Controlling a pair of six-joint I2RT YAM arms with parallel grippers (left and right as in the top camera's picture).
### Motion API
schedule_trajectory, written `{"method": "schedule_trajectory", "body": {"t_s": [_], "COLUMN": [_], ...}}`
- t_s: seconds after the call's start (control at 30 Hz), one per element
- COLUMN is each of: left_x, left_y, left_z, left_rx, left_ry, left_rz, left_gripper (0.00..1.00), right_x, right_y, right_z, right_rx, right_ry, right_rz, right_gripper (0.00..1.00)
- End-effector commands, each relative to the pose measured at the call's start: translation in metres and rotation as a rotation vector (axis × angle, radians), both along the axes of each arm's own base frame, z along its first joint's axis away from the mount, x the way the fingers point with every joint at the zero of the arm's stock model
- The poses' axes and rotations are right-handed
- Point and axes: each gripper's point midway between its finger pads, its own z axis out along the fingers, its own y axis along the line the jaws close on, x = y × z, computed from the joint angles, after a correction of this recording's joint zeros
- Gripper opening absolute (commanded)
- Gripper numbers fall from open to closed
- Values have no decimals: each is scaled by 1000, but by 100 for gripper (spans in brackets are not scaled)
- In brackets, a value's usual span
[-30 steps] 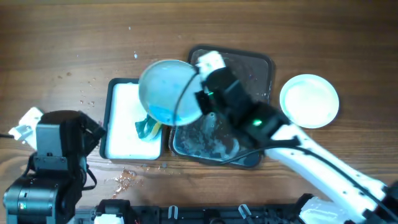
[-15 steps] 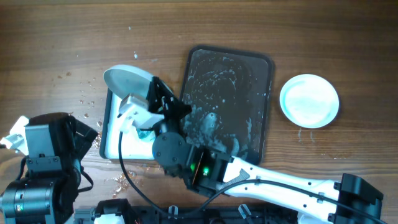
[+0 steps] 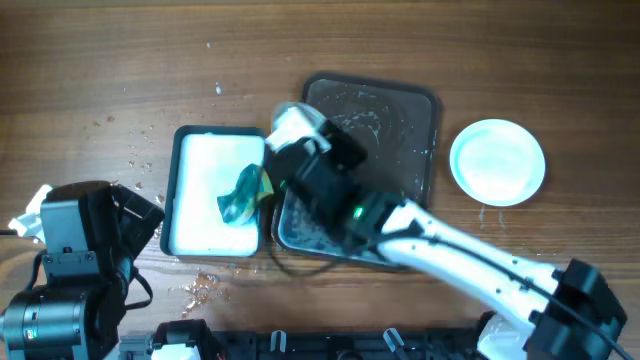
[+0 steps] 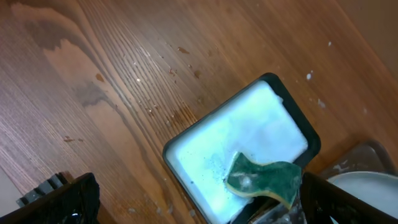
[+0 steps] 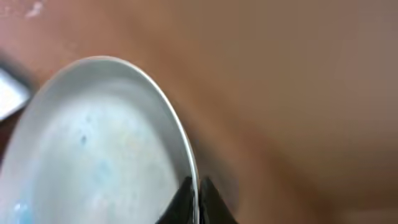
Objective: Clean dirty plates on tray and stack at the side
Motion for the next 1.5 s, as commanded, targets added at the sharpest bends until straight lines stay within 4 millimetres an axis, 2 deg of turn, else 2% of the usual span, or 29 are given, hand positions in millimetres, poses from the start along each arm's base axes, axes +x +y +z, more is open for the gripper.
{"method": "schedule_trajectory", "body": {"t_s": [0.0, 0.07, 0.1, 0.17, 0.23, 0.27, 0.3, 0.4, 0.47, 0.5, 0.57, 0.67, 0.73, 0.77, 0.8, 0.83, 0.87, 0.9, 0.97, 1.0, 1.03, 1.07, 1.1, 1.17, 1.2, 1.3, 1.37, 1.43, 1.47], "left_x": [-1, -1, -1, -1, -1, -1, -1, -1, -1, -1, -1, -1, -1, -1, -1, -1, -1, -1, -1, -1, -1, -1, -1, -1, -1, -1, -1, -1, -1], "left_y": [1, 1, 1, 1, 1, 1, 1, 1, 1, 1, 1, 1, 1, 1, 1, 1, 1, 1, 1, 1, 1, 1, 1, 1, 1, 1, 1, 1, 1], "left_z": [2, 2, 2, 2, 2, 2, 2, 2, 2, 2, 2, 2, 2, 2, 2, 2, 2, 2, 2, 2, 2, 2, 2, 2, 2, 2, 2, 2, 2], "left_rx": [-10, -10, -10, -10, -10, -10, -10, -10, -10, -10, -10, -10, -10, -10, -10, -10, -10, -10, -10, -10, -10, -10, -10, -10, -10, -10, -10, -10, -10], "left_ry": [-15, -15, -15, -15, -15, -15, -15, -15, -15, -15, -15, -15, -15, -15, -15, -15, -15, -15, -15, -15, -15, -15, -15, -15, -15, -15, -15, -15, -15], "left_rz": [16, 16, 16, 16, 16, 16, 16, 16, 16, 16, 16, 16, 16, 16, 16, 16, 16, 16, 16, 16, 16, 16, 16, 16, 16, 16, 16, 16, 16], "left_gripper": [100, 100, 100, 100, 100, 100, 100, 100, 100, 100, 100, 100, 100, 100, 100, 100, 100, 100, 100, 100, 100, 100, 100, 100, 100, 100, 100, 100, 100], "right_x": [-20, -20, -16, -6, -2, -4, -11, -27, -36, -40, -43, -40, -31, -29, -28, -27, -24, -20, -5, -2, -8, -22, -54, -91, -115, -149, -159, -161, -162], "right_y": [22, 6, -14, -74, -151, -197, -252, -340, -387, -402, -414, -410, -413, -414, -415, -416, -417, -414, -385, -334, -306, -263, -209, -170, -150, -124, -120, -120, -121], "right_z": [-18, 12, 33, 65, 78, 74, 62, 24, -15, -39, -76, -120, -136, -137, -137, -132, -122, -110, -70, -28, -8, 21, 51, 68, 76, 93, 99, 100, 98], "right_rx": [616, 740, 807, 924, 1007, 1033, 1039, 1015, 990, 989, 981, 934, 934, 928, 925, 925, 943, 970, 1082, 1192, 1224, 1232, 1173, 1085, 1040, 1154, 1268, 1384, 1375], "right_ry": [439, 472, 449, 369, 291, 262, 244, 241, 289, 340, 441, 606, 622, 619, 615, 598, 564, 543, 530, 565, 592, 635, 674, 698, 706, 787, 851, 913, 923], "right_rz": [38, 64, 44, -100, -309, -456, -643, -954, -1123, -1202, -1289, -1294, -1294, -1285, -1279, -1276, -1276, -1254, -1066, -793, -649, -411, -121, 41, 98, 80, -10, -137, -142], "right_gripper": [4, 4, 4, 4, 4, 4, 4, 4, 4, 4, 4, 4, 4, 4, 16, 48, 58, 60, 61, 61, 61, 60, 60, 61, 100, 100, 100, 100, 100]}}
